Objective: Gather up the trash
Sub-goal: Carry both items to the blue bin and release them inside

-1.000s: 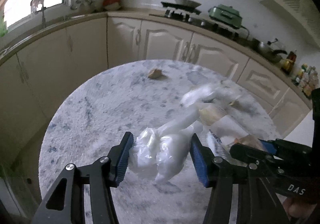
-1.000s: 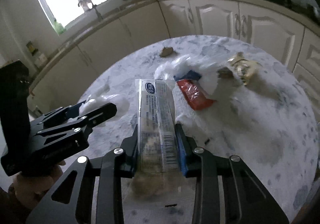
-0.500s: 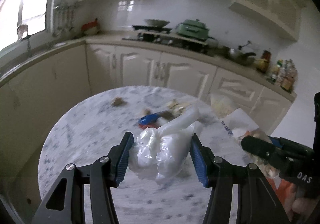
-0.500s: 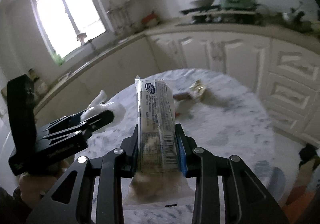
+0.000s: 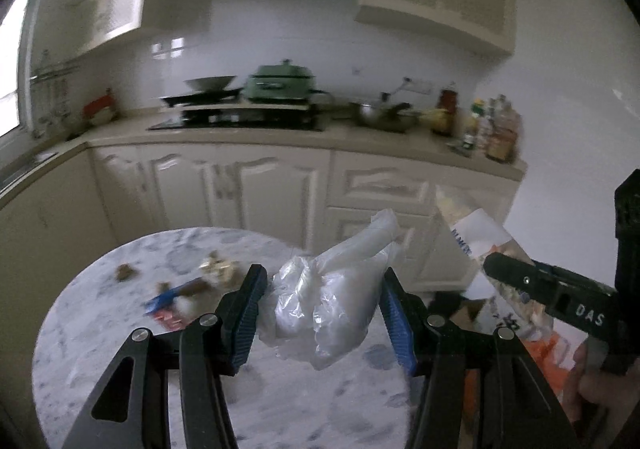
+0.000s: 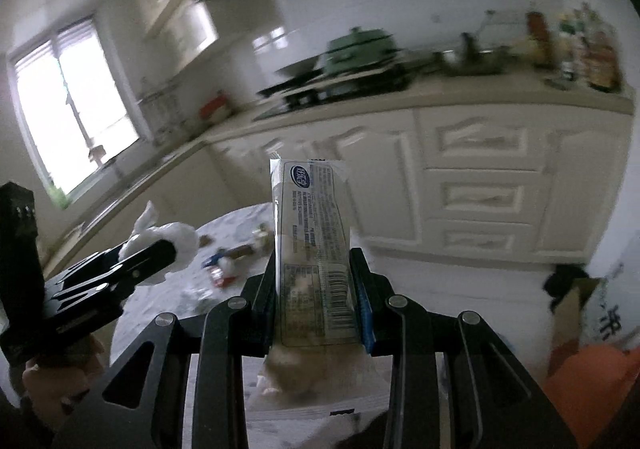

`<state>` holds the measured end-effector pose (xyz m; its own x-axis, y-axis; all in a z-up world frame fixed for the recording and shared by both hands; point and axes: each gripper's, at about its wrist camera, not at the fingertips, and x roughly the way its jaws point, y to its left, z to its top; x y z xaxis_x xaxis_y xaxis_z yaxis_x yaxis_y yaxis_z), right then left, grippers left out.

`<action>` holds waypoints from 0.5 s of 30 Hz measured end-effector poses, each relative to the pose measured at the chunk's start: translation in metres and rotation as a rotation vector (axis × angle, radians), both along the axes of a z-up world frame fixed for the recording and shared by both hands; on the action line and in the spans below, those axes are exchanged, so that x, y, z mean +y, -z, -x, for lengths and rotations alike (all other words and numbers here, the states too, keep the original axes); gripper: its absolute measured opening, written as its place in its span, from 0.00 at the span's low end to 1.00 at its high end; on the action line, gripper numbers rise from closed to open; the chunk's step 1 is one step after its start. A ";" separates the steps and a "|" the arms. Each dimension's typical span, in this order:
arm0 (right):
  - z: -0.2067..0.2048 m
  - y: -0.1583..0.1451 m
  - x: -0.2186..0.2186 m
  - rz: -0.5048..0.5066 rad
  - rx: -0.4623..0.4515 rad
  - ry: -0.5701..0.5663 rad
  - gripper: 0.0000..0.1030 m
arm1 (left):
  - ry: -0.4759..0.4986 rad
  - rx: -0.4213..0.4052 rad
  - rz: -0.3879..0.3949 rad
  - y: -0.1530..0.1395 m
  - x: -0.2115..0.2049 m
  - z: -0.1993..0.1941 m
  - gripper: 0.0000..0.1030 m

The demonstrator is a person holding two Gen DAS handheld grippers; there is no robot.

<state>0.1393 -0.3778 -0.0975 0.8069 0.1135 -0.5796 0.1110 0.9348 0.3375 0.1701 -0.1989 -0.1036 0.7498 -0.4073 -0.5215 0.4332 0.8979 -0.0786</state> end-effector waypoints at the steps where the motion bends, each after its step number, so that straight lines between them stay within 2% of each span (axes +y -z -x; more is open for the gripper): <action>1: 0.005 0.001 -0.012 0.005 0.004 0.027 0.31 | 0.014 0.005 0.000 0.004 -0.007 -0.007 0.50; 9: 0.028 0.037 -0.105 -0.027 0.084 0.227 0.31 | 0.180 0.076 -0.014 0.030 -0.093 -0.040 0.50; 15: 0.029 0.078 -0.152 -0.059 0.161 0.304 0.31 | 0.268 0.159 -0.045 0.061 -0.153 -0.077 0.50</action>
<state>0.1102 -0.5293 -0.1757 0.7075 -0.0811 -0.7020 0.4375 0.8304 0.3451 0.2470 -0.3515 -0.1651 0.5261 -0.5536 -0.6456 0.6404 0.7574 -0.1276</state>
